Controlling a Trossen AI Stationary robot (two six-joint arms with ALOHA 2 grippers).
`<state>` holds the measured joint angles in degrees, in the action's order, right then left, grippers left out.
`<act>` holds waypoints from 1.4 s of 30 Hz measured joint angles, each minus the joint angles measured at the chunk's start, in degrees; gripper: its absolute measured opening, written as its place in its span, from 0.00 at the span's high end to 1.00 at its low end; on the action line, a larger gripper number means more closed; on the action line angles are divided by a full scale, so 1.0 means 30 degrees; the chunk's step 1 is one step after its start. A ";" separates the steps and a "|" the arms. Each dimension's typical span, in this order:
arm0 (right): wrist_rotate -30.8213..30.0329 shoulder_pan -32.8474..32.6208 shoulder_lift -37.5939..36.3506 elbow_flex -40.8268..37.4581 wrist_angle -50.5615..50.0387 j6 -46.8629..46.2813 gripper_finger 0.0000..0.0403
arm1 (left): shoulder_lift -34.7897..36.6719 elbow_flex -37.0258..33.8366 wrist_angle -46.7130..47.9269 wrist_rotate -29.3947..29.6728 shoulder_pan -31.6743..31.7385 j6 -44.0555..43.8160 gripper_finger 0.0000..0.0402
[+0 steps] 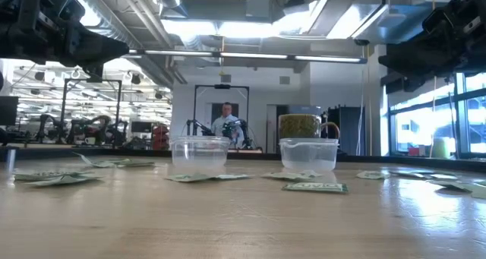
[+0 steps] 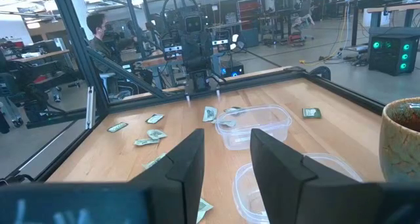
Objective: Pick and place items into bin
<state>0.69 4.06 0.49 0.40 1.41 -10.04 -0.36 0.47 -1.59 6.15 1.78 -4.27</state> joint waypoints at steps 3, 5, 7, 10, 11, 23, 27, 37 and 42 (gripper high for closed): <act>0.0000 -0.0001 0.0005 0.0007 0.0000 0.0000 0.68 | 0.0000 0.0000 -0.0003 0.0013 0.0000 0.0094 0.92; 0.0000 0.0005 0.0005 0.0002 0.0000 0.0000 0.68 | 0.0000 0.0000 -0.0006 0.0109 -0.0007 0.0723 0.92; 0.0000 0.0004 0.0004 0.0000 0.0000 0.0000 0.68 | 0.0000 0.0000 -0.0006 0.0065 -0.0001 0.1308 0.92; 0.0000 0.0000 0.0006 0.0000 0.0000 0.0000 0.68 | 0.0000 0.0000 -0.0006 0.0002 0.0000 0.1496 0.92; 0.0000 0.0001 0.0005 0.0000 0.0000 0.0000 0.68 | 0.0004 0.0000 -0.0002 0.0002 0.0000 0.1494 0.92; -0.0063 0.0006 -0.0001 0.0009 -0.0012 -0.1229 0.68 | 0.0000 0.0000 -0.0003 0.0053 0.0000 0.1836 0.92; -0.1586 0.0006 0.0557 0.1381 -0.3163 -0.1532 0.68 | 0.0000 0.0000 -0.0006 0.0060 0.0000 0.1836 0.92; -0.3636 0.0006 0.7049 0.7261 -1.0030 -0.4903 0.68 | 0.0000 0.0000 -0.0006 0.0073 -0.0007 0.1843 0.92; -0.3586 0.0006 1.1619 0.9864 -1.4751 -0.7836 0.68 | 0.0000 0.0000 -0.0006 0.0074 -0.0005 0.1843 0.92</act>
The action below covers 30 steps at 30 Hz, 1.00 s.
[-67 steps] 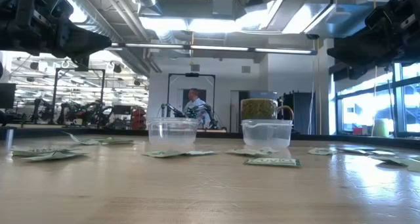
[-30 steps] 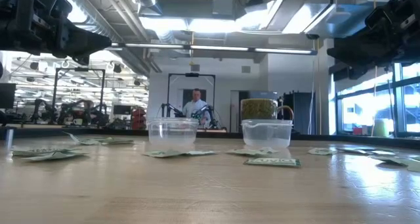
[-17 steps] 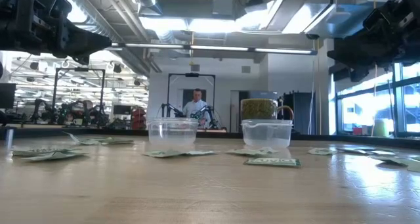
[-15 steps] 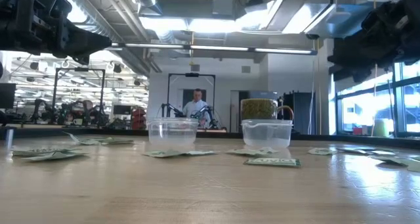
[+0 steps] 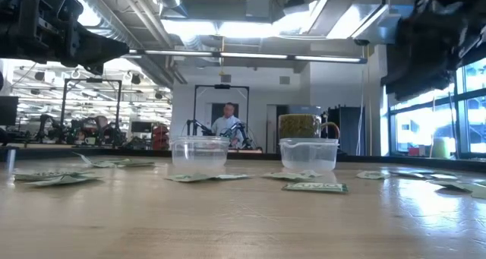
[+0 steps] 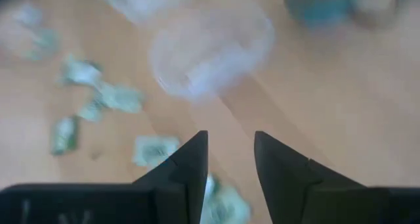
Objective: Pick and place items into bin
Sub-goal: Put the stevia packet into the right transparent bin
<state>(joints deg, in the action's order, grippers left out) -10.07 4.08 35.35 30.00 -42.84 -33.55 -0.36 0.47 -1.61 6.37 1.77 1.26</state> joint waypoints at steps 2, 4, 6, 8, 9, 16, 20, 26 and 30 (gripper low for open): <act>0.0016 0.0000 0.1640 0.0576 -0.1048 -0.1926 0.68 | 0.0000 0.0000 0.0000 0.0000 0.0005 0.0000 0.92; 0.0123 -0.0025 0.3060 0.0794 -0.1432 -0.2955 0.68 | 0.0000 0.0000 0.0000 0.0000 0.0005 0.0000 0.92; 0.0668 -0.0066 0.4338 0.0802 -0.1543 -0.3244 0.68 | 0.0000 0.0000 0.0000 0.0003 0.0000 0.0003 0.92; 0.1266 -0.0066 0.5479 0.0802 -0.1554 -0.3246 0.68 | 0.0000 0.0000 0.0000 0.0000 0.0005 0.0000 0.92; 0.1493 -0.0073 0.6004 0.0802 -0.1547 -0.3239 0.68 | 0.0000 0.0000 0.0000 0.0006 0.0004 0.0001 0.92; 0.1886 -0.0108 0.9118 0.0802 -0.1514 -0.3243 0.68 | 0.0000 0.0000 0.0000 0.0000 0.0005 0.0000 0.92; 0.1896 -0.0560 1.0414 0.0802 -0.1284 -0.3238 0.68 | 0.0000 0.0000 0.0000 0.0000 0.0003 0.0000 0.92; 0.1903 -0.1528 1.1834 0.0802 -0.0209 -0.4005 0.68 | 0.0000 0.0000 0.0000 0.0000 -0.0001 0.0000 0.92; 0.1900 -0.1855 1.2801 0.0802 0.0220 -0.4288 0.68 | 0.0000 0.0000 0.0000 0.0000 0.0002 0.0000 0.92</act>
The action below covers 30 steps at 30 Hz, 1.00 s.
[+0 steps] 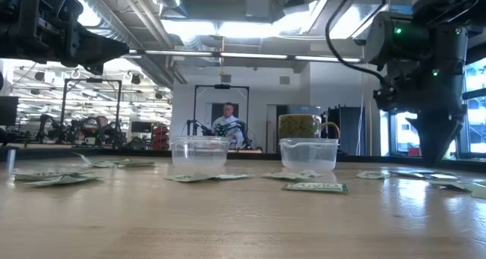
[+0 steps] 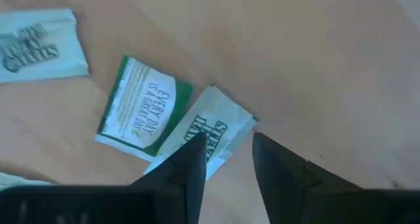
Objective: Pick and place items into bin
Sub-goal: Put the stevia packet into the right transparent bin
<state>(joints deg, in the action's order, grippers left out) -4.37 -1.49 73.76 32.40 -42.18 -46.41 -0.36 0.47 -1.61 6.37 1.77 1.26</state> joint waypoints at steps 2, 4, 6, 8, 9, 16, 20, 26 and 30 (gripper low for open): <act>-0.0005 0.0012 0.0559 0.0000 0.0149 -0.0007 0.68 | 0.0000 0.0000 0.0000 0.0000 -0.0004 0.0000 0.92; 0.0003 0.0012 0.1100 0.0001 0.0217 -0.0008 0.69 | 0.0000 0.0000 0.0000 0.0000 0.0003 0.0000 0.92; -0.0011 0.0012 0.1558 0.0071 0.0301 -0.0008 0.70 | 0.0000 0.0000 0.0000 0.0000 -0.0004 0.0000 0.92; 0.0004 0.0012 0.1893 0.0094 0.0298 -0.0015 0.72 | 0.0000 0.0000 0.0000 0.0000 0.0002 0.0000 0.92; 0.0043 0.0012 0.2020 0.0105 0.0291 -0.0011 0.74 | 0.0000 0.0000 0.0000 0.0000 0.0001 0.0000 0.92; 0.0076 0.0012 0.1671 0.0036 0.0468 0.0072 0.87 | 0.0000 0.0000 0.0000 -0.0007 0.0002 0.0000 0.92; 0.0054 0.0012 0.1215 -0.0007 0.0463 0.0090 0.92 | 0.0000 0.0000 0.0000 -0.0007 0.0003 0.0000 0.92; 0.0003 0.0026 0.0864 -0.0066 0.0353 0.0188 0.96 | 0.0000 0.0000 0.0000 -0.0007 0.0000 0.0000 0.92; 0.0003 0.0026 0.0805 -0.0066 0.0315 0.0653 0.96 | 0.0000 0.0000 0.0000 -0.0007 -0.0002 0.0000 0.92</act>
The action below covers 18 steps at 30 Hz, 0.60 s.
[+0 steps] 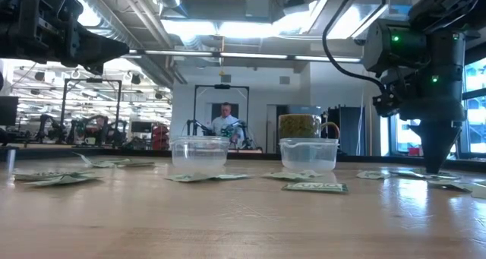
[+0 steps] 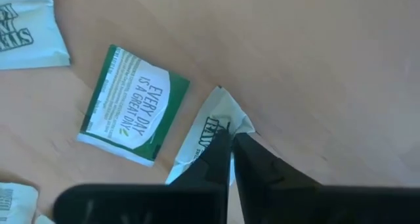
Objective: Pick and place items into bin
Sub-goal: Put the stevia packet into the right transparent bin
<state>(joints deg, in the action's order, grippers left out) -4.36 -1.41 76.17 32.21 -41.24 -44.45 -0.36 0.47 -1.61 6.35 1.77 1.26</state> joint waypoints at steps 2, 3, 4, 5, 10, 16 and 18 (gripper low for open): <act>0.0000 0.0000 -0.0003 0.0000 -0.0001 0.0067 0.95 | 0.0000 0.0000 0.0000 0.0000 0.0005 0.0000 0.92; 0.0014 0.0000 -0.0005 0.0003 -0.0018 0.0172 0.95 | 0.0000 0.0000 0.0000 0.0000 0.0005 0.0000 0.92; 0.0083 0.0000 -0.0017 0.0062 -0.0151 0.0369 0.95 | 0.0000 0.0000 0.0000 0.0000 0.0005 0.0000 0.92; 0.0145 0.0014 -0.0017 0.0221 -0.0441 0.0431 0.95 | 0.0000 0.0000 0.0000 0.0000 0.0003 0.0000 0.92; 0.0010 0.0022 -0.0039 0.2081 -0.1968 0.1324 0.95 | 0.0000 0.0000 0.0000 0.0005 -0.0002 0.0000 0.92; -0.2008 0.0022 -0.0047 0.4946 -0.1867 0.3950 0.95 | 0.0000 0.0000 0.0000 0.0003 0.0003 0.0000 0.92; -0.3219 0.0018 -0.0057 0.5733 -0.1379 0.4681 0.95 | 0.0000 0.0000 0.0000 0.0007 0.0002 0.0000 0.92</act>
<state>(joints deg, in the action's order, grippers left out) -14.02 -1.36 76.00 49.41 -45.37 -30.41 -0.36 0.47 -1.61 6.37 1.77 1.26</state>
